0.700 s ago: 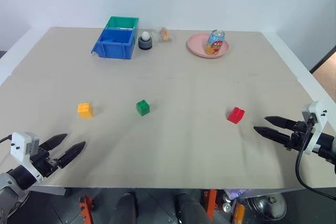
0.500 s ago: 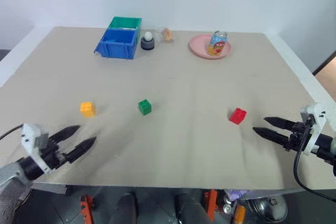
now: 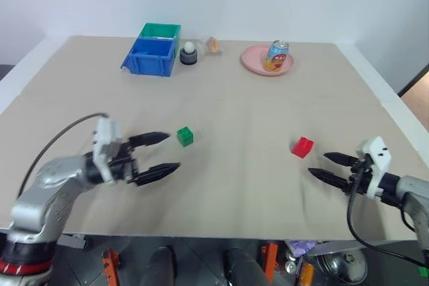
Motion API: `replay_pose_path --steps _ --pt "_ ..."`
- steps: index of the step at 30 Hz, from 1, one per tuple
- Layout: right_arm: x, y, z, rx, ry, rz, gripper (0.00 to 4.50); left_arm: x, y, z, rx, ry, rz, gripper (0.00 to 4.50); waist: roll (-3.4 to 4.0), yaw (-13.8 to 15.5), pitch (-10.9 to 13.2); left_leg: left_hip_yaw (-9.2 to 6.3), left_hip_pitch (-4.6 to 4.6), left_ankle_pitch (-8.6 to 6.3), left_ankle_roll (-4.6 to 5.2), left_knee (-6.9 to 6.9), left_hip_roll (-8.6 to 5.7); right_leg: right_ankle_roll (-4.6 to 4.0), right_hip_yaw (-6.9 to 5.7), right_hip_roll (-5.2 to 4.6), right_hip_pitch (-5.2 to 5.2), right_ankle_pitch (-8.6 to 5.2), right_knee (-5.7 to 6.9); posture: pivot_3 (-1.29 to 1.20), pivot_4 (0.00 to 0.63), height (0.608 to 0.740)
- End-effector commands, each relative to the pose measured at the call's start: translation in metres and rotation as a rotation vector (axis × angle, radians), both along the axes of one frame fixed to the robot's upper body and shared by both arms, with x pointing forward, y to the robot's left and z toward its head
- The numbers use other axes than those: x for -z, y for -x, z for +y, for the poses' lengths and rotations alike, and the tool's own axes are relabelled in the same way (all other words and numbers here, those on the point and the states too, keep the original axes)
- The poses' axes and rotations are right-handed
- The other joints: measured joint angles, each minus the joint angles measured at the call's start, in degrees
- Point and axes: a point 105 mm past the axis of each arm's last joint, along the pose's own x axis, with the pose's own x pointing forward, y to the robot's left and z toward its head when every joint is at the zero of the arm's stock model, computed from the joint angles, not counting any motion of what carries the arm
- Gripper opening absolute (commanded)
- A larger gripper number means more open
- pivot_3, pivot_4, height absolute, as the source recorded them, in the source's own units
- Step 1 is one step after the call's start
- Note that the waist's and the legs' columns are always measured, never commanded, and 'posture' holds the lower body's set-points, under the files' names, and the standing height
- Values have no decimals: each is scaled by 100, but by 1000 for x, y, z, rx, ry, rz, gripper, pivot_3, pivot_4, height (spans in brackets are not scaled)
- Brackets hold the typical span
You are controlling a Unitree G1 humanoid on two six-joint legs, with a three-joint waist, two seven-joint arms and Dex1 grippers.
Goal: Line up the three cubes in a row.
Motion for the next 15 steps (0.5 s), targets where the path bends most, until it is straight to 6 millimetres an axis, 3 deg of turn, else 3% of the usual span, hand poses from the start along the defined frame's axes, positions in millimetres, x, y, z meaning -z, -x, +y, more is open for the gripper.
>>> replay_pose_path --steps 1,9,15 --pt "-5 -10 0 6 23 -54 3846 -2 -7 -17 77 -3 -12 4318 3 -23 -2 5 1 0 1 0 0 3 7 1 -1 2 0 0 150 740" --pt "-7 -20 -8 29 7 -78 3846 -11 -10 -35 227 -6 -19 4318 3 -5 -1 -5 0 0 1 -12 7 12 35 35 -9 -5 9 0 150 740" --pt "-3 -30 0 17 -17 -84 3846 -10 -9 -41 287 -18 -18 4318 4 -14 -1 -2 3 1 1 -10 7 12 42 37 -8 -3 9 0 150 740"
